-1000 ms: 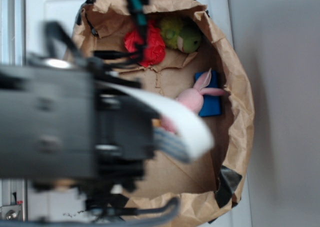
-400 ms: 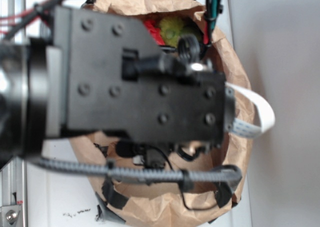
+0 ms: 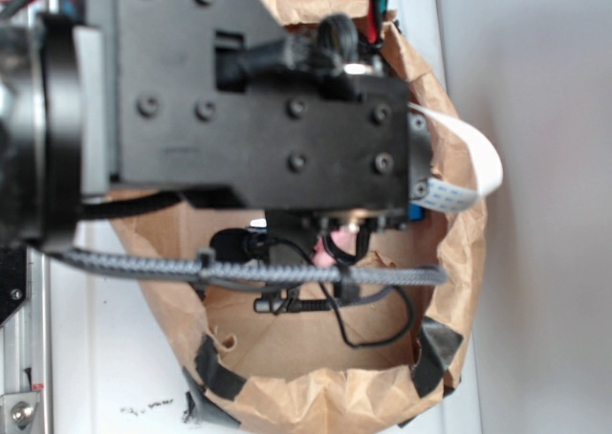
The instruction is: Grab the green animal.
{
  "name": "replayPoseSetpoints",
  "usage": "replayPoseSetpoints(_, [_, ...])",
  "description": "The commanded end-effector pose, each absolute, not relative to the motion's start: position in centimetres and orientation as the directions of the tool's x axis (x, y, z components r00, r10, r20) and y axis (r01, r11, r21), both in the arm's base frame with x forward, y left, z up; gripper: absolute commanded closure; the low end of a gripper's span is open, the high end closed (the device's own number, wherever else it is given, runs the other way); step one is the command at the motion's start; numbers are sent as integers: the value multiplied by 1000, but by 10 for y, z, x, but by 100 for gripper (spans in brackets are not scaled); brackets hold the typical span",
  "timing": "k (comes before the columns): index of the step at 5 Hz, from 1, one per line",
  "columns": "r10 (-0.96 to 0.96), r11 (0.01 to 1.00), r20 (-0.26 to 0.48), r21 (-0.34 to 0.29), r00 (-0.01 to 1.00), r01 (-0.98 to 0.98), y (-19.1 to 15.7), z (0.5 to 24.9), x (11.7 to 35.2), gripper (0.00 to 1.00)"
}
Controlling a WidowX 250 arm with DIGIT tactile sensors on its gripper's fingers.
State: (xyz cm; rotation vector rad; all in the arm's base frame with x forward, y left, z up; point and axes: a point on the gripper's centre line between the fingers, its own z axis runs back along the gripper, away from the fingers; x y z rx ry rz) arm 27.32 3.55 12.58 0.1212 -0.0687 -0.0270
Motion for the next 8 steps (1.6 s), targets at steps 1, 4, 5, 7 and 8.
replayPoseSetpoints(1, [-18,991,103,130,995,4,43,135,275,0])
replayPoseSetpoints(4, [-194,976,135,124,972,177,81,80,309,0])
replayPoseSetpoints(5, [-149,982,128,134,980,132,98,83,318,0])
replayPoseSetpoints(7, [-91,970,41,229,995,79,124,83,323,0])
replayPoseSetpoints(8, [-107,970,34,223,994,97,130,92,319,0])
